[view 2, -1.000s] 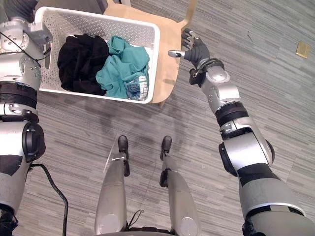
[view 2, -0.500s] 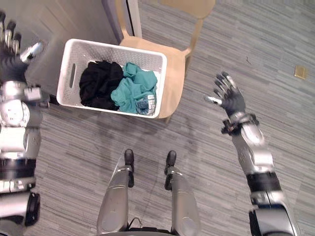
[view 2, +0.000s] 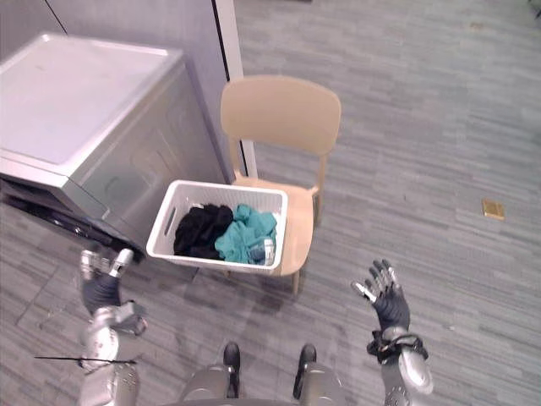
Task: Pick up the laundry basket with both hands and put the clothes into the washing machine.
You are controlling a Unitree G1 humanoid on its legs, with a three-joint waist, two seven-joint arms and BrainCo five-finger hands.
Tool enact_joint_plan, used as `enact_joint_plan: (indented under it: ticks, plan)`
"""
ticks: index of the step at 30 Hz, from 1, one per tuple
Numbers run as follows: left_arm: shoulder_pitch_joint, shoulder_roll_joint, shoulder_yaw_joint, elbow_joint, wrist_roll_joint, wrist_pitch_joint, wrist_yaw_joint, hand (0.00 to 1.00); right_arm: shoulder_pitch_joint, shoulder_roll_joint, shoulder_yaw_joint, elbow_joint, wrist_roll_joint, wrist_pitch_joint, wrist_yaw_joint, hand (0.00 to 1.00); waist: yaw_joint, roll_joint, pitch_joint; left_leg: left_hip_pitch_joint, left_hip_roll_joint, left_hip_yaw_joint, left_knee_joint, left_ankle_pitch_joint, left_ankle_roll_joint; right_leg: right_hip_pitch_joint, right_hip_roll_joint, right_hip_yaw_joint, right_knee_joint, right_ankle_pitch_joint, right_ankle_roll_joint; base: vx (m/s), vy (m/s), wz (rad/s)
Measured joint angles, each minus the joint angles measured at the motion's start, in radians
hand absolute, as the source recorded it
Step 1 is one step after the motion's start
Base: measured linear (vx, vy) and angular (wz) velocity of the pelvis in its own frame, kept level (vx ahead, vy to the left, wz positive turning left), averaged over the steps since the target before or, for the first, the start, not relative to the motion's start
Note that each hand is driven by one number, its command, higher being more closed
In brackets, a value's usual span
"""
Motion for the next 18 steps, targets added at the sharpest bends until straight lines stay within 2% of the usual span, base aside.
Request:
enact_joint_plan:
  ticks: [2,5,10,13,16,18]
  plan:
    - [0.025,-0.007,-0.051,0.053,-0.003,0.013,-0.021,0.00,0.013,0.031,0.034,0.057,-0.001,0.002,-0.001,0.00,-0.013,0.000,-0.032,0.046,-0.005,0.002,-0.021,0.000,0.000,0.029,-0.007,-0.002,0.004,-0.018,0.001,0.05,0.001,0.06]
    - [0.021,-0.018,-0.130,0.188,-0.003,0.033,-0.036,0.00,0.017,0.068,0.073,0.225,-0.032,0.003,-0.015,0.00,-0.017,-0.007,-0.066,0.119,-0.021,0.003,-0.051,-0.001,0.001,0.078,-0.025,-0.004,0.036,-0.047,0.011,0.03,0.012,0.09]
    - [-0.004,-0.017,-0.216,0.434,-0.005,0.069,-0.047,0.00,-0.089,0.075,0.120,0.602,-0.080,0.023,-0.109,0.00,-0.017,-0.001,-0.102,0.167,-0.033,0.001,-0.089,-0.005,0.006,0.118,-0.039,-0.003,0.047,-0.066,0.018,-0.01,0.014,0.05]
    - [-0.008,-0.009,-0.232,0.498,-0.015,0.070,-0.046,0.00,-0.144,0.072,0.165,0.692,-0.079,0.023,-0.131,0.00,-0.019,0.001,-0.113,0.165,-0.035,-0.017,-0.116,0.010,-0.002,0.118,-0.039,-0.009,0.042,-0.063,0.022,0.03,-0.002,0.14]
    - [-0.007,-0.003,-0.244,0.503,-0.027,0.070,-0.044,0.00,-0.175,0.069,0.197,0.734,-0.079,0.021,-0.135,0.00,-0.018,0.004,-0.110,0.148,-0.035,-0.073,-0.130,0.041,-0.007,0.133,-0.040,-0.059,0.029,-0.062,0.019,0.04,-0.040,0.54]
    - [-0.006,0.007,-0.247,0.502,-0.045,0.068,-0.044,0.00,-0.199,0.058,0.233,0.752,-0.078,0.020,-0.135,0.00,-0.015,-0.001,-0.090,0.135,-0.040,-0.132,-0.150,0.089,-0.016,0.134,-0.044,-0.115,0.059,-0.073,0.002,0.02,-0.096,0.89]
